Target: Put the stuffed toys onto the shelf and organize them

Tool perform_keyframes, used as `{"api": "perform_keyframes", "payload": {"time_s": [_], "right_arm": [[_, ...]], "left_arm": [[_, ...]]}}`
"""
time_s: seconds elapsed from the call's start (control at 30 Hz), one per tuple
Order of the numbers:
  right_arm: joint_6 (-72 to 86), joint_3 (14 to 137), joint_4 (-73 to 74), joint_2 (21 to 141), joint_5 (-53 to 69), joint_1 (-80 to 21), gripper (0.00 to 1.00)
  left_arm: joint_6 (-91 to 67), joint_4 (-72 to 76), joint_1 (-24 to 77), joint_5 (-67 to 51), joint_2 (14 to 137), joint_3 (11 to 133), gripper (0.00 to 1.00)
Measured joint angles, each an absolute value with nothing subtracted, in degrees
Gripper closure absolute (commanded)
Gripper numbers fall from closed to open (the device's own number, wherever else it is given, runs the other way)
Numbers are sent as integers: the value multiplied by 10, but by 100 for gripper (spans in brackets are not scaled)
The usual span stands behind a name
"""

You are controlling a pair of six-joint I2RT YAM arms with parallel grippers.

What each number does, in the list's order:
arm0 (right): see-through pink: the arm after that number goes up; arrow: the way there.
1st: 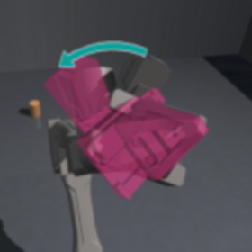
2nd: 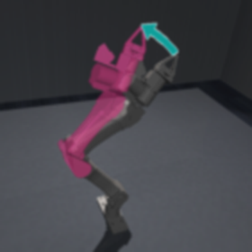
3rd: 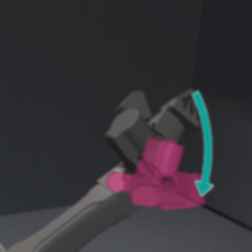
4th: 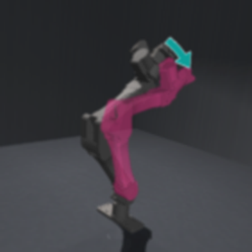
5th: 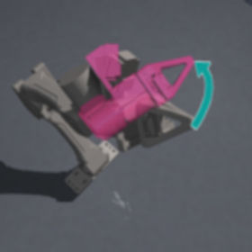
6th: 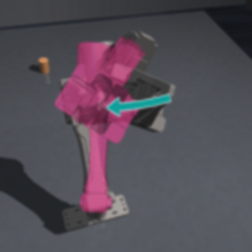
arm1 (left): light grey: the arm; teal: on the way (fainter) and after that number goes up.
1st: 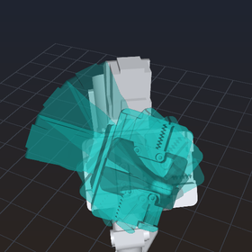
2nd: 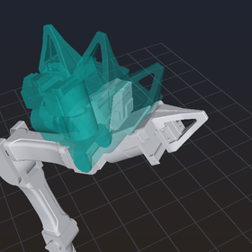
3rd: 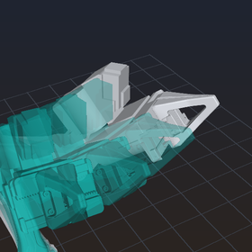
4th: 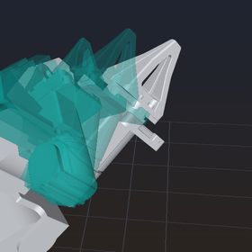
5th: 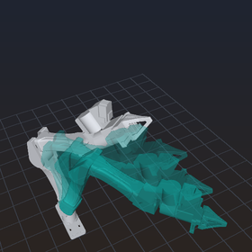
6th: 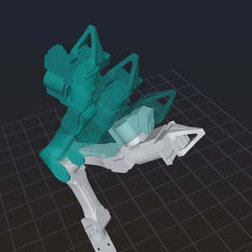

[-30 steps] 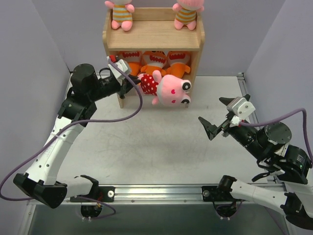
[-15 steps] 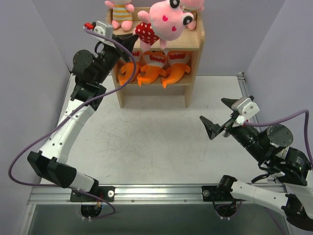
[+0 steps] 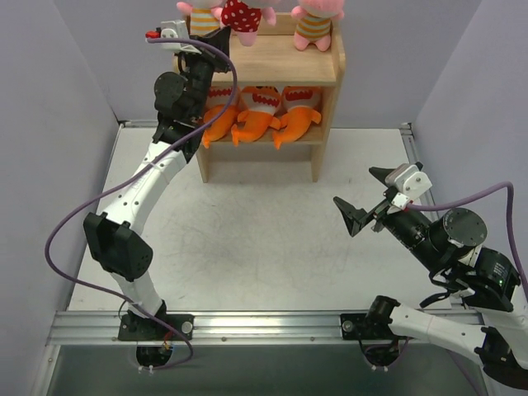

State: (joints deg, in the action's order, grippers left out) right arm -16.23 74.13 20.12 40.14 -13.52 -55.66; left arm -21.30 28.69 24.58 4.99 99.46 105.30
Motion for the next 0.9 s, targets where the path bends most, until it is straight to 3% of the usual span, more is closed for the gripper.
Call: {"api": "perform_keyframes", "payload": {"time_s": [0.9], "right_arm": [[-166, 741, 205, 378, -158, -559, 9]], "left_arm": [[-227, 251, 314, 240, 1183, 1289, 98]]}}
